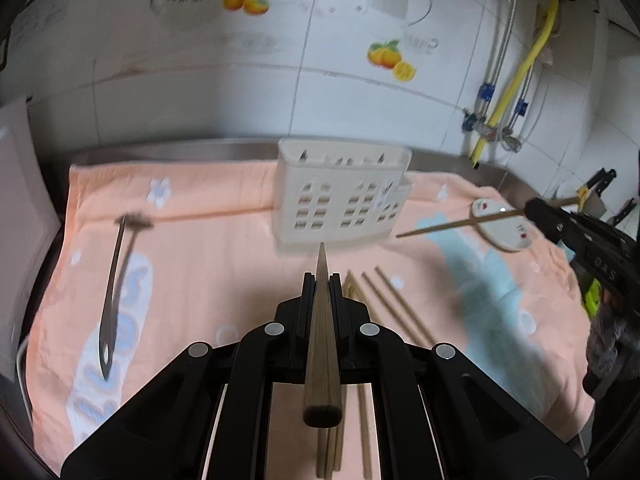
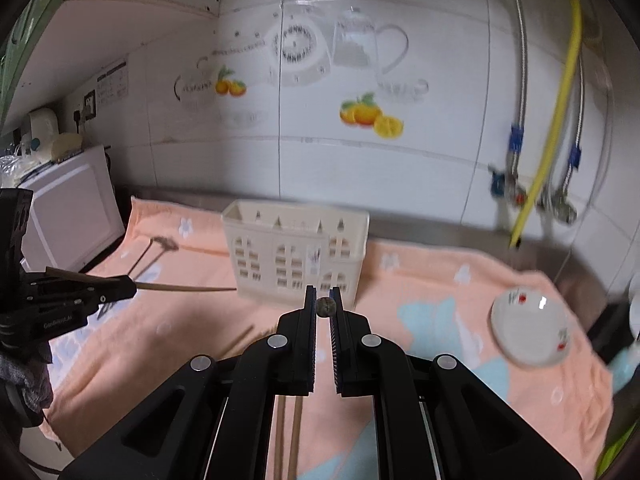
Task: Organize utensils
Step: 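Lift the chopstick with the left tool and carry it over the white holder, then open the left tool to drop the chopstick into the holder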
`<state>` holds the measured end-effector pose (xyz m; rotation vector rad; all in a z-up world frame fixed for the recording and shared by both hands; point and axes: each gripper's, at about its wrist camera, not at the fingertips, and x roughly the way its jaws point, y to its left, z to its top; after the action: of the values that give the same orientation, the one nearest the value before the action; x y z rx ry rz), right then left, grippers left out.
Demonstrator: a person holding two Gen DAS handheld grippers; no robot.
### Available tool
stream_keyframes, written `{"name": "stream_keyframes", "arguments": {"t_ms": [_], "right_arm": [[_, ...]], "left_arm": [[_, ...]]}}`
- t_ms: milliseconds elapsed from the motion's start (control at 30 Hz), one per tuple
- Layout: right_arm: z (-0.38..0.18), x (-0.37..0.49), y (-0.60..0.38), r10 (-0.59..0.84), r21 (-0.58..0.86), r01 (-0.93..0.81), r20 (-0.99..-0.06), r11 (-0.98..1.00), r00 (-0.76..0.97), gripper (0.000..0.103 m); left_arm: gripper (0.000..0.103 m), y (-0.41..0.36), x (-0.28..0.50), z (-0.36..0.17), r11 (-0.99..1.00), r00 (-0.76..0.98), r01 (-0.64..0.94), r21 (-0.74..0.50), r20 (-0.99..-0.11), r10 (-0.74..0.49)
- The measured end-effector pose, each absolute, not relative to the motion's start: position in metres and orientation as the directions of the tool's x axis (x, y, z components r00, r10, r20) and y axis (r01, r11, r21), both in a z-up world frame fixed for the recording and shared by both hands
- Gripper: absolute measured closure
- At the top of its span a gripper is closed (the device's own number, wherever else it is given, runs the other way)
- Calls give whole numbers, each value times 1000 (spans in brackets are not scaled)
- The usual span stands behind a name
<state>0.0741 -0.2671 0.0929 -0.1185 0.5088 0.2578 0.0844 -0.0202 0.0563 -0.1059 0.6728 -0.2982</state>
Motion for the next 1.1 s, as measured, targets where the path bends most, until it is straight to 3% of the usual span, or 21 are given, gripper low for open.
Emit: {"name": "stream_keyframes", "arguments": {"t_ms": [233, 367, 700, 1000, 1100], "right_arm": [[143, 82, -265, 202, -121, -277, -426, 953, 882, 97], [151, 98, -260, 188, -148, -275, -433, 950, 881, 97], [136, 149, -244, 154, -176, -283, -523, 943, 838, 97], [133, 196, -247, 147, -118, -265, -589, 957, 794, 96], [131, 203, -247, 140, -119, -255, -586, 960, 798, 96]], "left_arm": [[97, -21, 86, 104, 948, 786, 277, -157, -530, -318], [97, -25, 95, 124, 952, 803, 282, -122, -513, -304], [97, -32, 151, 125, 951, 740, 293, -96, -607, -289], [96, -35, 198, 112, 957, 684, 265, -116, -677, -271], [89, -35, 207, 111, 960, 684, 258, -112, -681, -264]]}}
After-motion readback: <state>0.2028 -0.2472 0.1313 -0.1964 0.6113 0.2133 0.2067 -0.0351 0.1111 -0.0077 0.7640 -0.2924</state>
